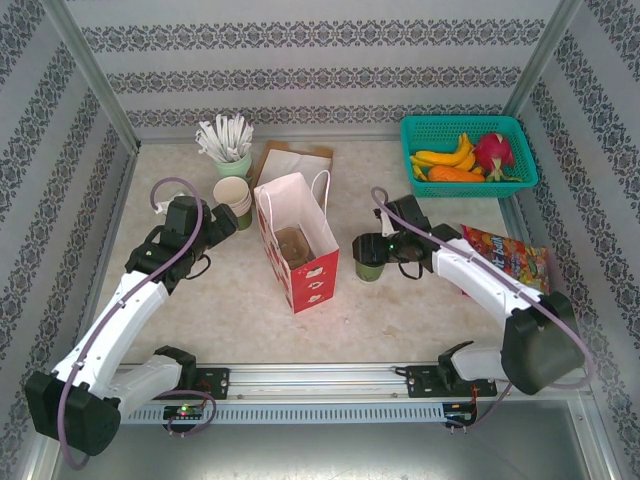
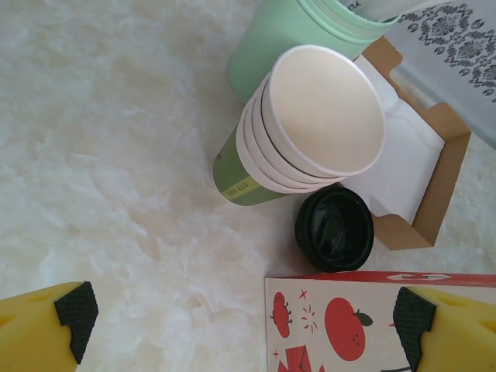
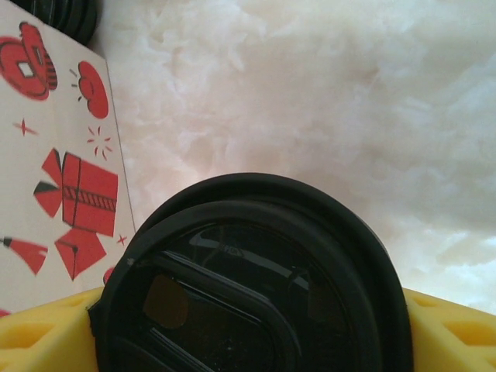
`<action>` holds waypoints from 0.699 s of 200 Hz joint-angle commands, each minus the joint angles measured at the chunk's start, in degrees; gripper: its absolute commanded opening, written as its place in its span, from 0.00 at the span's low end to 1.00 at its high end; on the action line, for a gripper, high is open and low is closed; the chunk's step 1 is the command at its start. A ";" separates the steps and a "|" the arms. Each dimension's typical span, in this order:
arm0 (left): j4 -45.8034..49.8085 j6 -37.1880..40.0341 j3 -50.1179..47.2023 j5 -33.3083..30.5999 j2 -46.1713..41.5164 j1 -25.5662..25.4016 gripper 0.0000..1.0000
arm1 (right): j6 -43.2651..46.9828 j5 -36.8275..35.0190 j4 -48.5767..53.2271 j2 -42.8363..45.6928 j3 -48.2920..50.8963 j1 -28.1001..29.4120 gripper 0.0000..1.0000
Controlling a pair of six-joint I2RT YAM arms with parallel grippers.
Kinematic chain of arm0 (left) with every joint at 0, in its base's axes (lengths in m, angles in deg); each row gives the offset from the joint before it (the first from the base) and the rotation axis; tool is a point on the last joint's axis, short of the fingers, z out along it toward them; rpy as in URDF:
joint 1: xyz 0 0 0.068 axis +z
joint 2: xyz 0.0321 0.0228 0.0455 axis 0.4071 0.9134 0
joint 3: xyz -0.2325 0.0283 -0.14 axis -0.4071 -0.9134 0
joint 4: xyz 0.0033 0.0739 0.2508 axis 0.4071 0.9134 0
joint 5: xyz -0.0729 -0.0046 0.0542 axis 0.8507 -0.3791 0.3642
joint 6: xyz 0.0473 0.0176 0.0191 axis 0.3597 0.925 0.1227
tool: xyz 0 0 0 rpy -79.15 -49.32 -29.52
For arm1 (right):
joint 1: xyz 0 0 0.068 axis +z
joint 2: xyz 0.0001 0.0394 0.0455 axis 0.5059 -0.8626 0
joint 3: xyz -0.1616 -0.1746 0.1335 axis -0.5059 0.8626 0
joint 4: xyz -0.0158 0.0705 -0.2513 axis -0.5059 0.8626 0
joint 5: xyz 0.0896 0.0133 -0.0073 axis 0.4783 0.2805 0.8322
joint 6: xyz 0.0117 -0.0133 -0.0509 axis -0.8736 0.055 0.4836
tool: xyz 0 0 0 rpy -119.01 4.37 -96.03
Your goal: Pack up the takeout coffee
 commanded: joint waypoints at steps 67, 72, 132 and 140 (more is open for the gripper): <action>-2.48 0.38 -0.77 -0.62 -1.02 0.64 1.00 | 0.56 -2.68 2.85 7.62 4.40 0.80 0.90; -2.40 0.26 -0.78 -0.72 -1.06 0.61 1.00 | 0.55 -2.77 2.88 7.87 4.49 0.80 0.92; -0.51 -2.32 -1.23 -3.03 -1.23 0.60 0.99 | -6.66 -6.69 12.36 6.52 -0.90 0.89 0.98; -0.07 -2.60 -1.11 -3.10 -1.05 0.64 1.00 | -7.95 -7.35 15.18 5.58 -2.66 0.93 0.98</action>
